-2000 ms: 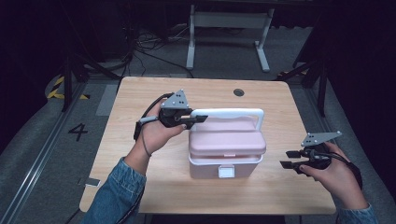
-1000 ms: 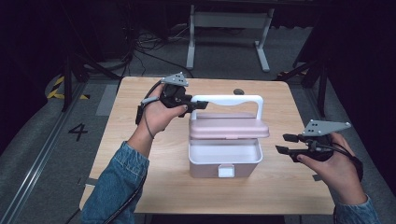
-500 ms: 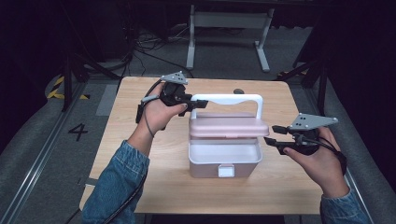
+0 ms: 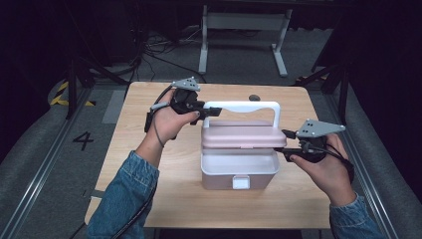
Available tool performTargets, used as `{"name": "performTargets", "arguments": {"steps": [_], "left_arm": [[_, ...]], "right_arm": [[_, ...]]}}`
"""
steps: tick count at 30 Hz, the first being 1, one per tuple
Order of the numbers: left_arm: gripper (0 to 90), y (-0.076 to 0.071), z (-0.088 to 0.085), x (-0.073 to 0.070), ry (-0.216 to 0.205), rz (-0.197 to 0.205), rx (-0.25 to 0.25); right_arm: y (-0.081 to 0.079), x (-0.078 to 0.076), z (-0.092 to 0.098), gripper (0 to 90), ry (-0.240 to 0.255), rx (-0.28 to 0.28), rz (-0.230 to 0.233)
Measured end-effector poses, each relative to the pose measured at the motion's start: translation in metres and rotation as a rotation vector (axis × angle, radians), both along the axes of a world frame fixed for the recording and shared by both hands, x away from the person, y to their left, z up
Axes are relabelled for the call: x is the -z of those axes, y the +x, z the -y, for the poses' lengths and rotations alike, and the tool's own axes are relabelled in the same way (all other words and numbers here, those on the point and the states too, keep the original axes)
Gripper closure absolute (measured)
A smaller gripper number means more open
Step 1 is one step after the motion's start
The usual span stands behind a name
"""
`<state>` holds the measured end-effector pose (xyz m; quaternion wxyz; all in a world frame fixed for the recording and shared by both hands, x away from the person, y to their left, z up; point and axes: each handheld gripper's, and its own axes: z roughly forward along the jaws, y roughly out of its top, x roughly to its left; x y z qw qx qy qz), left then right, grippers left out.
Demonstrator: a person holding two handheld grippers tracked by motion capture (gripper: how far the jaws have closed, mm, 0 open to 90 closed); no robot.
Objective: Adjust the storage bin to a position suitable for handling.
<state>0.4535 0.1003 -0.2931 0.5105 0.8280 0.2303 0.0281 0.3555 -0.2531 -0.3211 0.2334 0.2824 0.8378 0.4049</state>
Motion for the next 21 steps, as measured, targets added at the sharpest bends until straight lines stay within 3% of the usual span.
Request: {"name": "performTargets", "arguments": {"steps": [3, 8, 15, 21], "left_arm": [[75.8, 0.0, 0.0, 0.0, 0.0, -0.001, -0.006], [73.0, -0.001, -0.002, 0.001, -0.003, -0.008, -0.016], [53.4, -0.004, -0.008, -0.002, -0.008, 0.039, -0.048], [48.3, -0.011, -0.019, -0.009, -0.006, 0.082, -0.083]], "right_arm": [[0.0, 0.0, -0.004, 45.8, -0.001, 0.006, 0.043], [-0.001, 0.0, -0.005, 47.7, -0.001, 0.016, 0.057], [-0.002, -0.002, -0.002, 51.7, 0.005, 0.015, 0.057], [-0.004, -0.007, -0.002, 55.2, 0.015, 0.017, 0.076]]}}
